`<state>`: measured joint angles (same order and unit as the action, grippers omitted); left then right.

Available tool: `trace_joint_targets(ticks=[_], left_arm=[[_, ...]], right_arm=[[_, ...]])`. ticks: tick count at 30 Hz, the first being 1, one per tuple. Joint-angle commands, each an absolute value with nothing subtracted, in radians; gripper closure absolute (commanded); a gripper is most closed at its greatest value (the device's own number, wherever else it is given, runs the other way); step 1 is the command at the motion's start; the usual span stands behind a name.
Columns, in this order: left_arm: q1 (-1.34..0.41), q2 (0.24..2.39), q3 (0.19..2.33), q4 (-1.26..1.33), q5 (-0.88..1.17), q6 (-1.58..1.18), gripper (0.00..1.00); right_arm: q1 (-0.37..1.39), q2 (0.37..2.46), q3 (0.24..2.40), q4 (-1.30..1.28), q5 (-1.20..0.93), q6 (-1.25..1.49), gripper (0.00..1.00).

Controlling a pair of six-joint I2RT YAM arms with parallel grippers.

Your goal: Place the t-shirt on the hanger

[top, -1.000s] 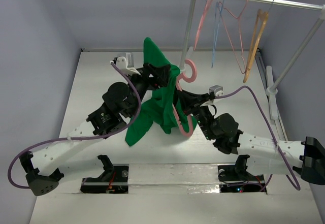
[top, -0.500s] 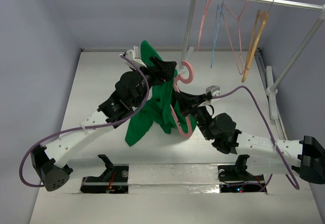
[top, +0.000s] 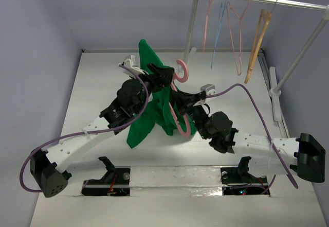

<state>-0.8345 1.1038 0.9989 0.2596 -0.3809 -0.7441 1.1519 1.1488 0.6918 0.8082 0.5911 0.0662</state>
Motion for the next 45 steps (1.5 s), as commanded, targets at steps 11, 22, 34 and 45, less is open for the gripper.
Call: trace_joint_targets(ticks=[11,22,34,45], left_arm=[[-0.807,1.135,0.928,0.471,-0.353,-0.845,0.34],[-0.807,1.1,0.864,0.564,-0.337,-0.848,0.65],[-0.807,1.057,0.825,0.581,-0.327,-0.874,1.0],[-0.807,0.971,0.779,0.62,-0.318,-0.913,1.0]], right_arm=[[1.154,1.152,0.773,0.956,0.459,0.02,1.0],[1.154,1.195,0.792,0.92,0.448,0.024,1.0],[1.154,1.178,0.798,0.798,0.483,0.09,1.0],[1.154,1.089,0.784,0.575,0.488,0.184,0.71]])
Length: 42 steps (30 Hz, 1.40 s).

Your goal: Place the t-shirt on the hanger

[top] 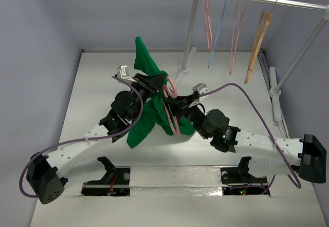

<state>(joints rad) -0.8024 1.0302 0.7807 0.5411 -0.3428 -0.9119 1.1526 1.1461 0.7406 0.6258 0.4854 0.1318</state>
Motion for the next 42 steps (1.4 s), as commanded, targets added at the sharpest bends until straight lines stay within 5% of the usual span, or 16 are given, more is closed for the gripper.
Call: trace_joint_targets(ticks=[1,9,17,22,25,28,42], left_arm=[[-0.807,0.965,0.779,0.62,-0.314,-0.913,1.0],[-0.798,0.936,0.788,0.621,-0.29,-0.926,1.0],[-0.788,0.904,0.799,0.627,-0.273,-0.931,1.0],[-0.788,0.899,0.816,0.603,-0.272,-0.914,1.0],[-0.788,0.894,0.811,0.603,-0.267,-0.919,1.0],[-0.788,0.893,0.811,0.604,-0.261,-0.922,1.0],[-0.788,0.856,0.793,0.597,-0.256,-0.93,1.0]], right_arm=[[1.154,1.078,0.778,0.563,0.491,0.19,0.69],[1.154,0.991,0.735,0.474,0.489,0.221,0.57],[1.154,0.888,0.634,0.329,0.571,0.242,0.8],[1.154,0.93,0.581,0.321,0.537,0.293,0.86],[1.154,0.986,0.58,0.325,0.506,0.281,0.83],[1.154,1.047,0.597,0.33,0.489,0.272,0.67],[1.132,1.199,0.626,0.451,0.503,0.258,0.58]])
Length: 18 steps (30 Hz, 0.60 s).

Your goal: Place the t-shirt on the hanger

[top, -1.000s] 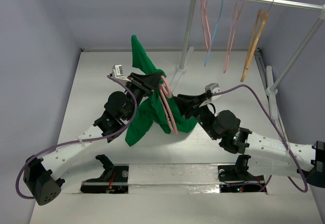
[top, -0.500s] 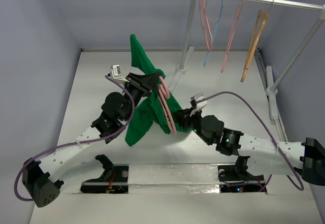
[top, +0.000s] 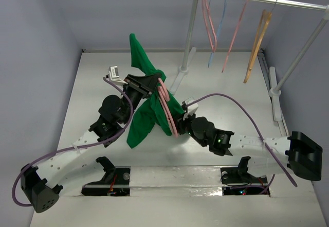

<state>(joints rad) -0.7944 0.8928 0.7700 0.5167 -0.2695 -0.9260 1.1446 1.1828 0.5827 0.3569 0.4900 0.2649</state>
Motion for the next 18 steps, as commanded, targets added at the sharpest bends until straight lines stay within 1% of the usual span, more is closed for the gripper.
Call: trace_joint_targets(ticks=[1,3,4,5,8,18], left_arm=[[-0.788,0.856,0.792,0.595,-0.258,-0.93,1.0],[-0.788,0.845,0.787,0.592,-0.259,-0.931,1.0],[-0.788,0.844,0.784,0.594,-0.264,-0.931,1.0],[-0.788,0.842,0.781,0.592,-0.265,-0.931,1.0],[-0.788,0.839,0.781,0.592,-0.27,-0.931,1.0],[-0.788,0.837,0.79,0.658,-0.314,-0.913,1.0]], right_arm=[[1.132,1.204,0.626,0.459,0.512,0.258,0.58],[1.132,1.209,0.623,0.48,0.506,0.259,0.73],[1.132,1.212,0.623,0.486,0.505,0.259,0.79],[1.132,1.213,0.623,0.497,0.505,0.261,0.8],[1.132,1.213,0.62,0.502,0.503,0.271,0.99],[1.132,1.083,0.467,0.486,0.453,0.365,1.0]])
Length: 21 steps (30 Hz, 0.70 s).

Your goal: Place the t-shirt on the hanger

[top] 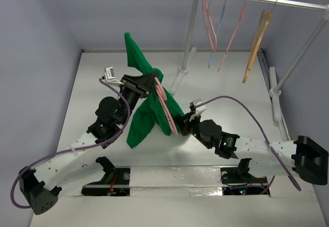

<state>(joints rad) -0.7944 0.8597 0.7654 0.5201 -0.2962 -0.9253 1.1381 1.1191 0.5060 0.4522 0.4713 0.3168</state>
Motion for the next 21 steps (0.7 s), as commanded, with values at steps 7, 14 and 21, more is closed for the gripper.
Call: trace_joint_targets(ticks=[7,14,21], left_arm=[[-0.788,0.858,0.825,0.67,-0.304,-0.896,1.0],[-0.788,0.859,0.847,0.675,-0.31,-0.893,1.0],[-0.788,0.879,0.842,0.684,-0.276,-0.913,1.0]], right_arm=[[1.132,0.965,0.448,0.408,0.456,0.35,1.0],[1.141,0.942,0.494,0.338,0.417,0.345,1.0],[1.141,1.005,0.577,0.351,0.456,0.261,0.57]])
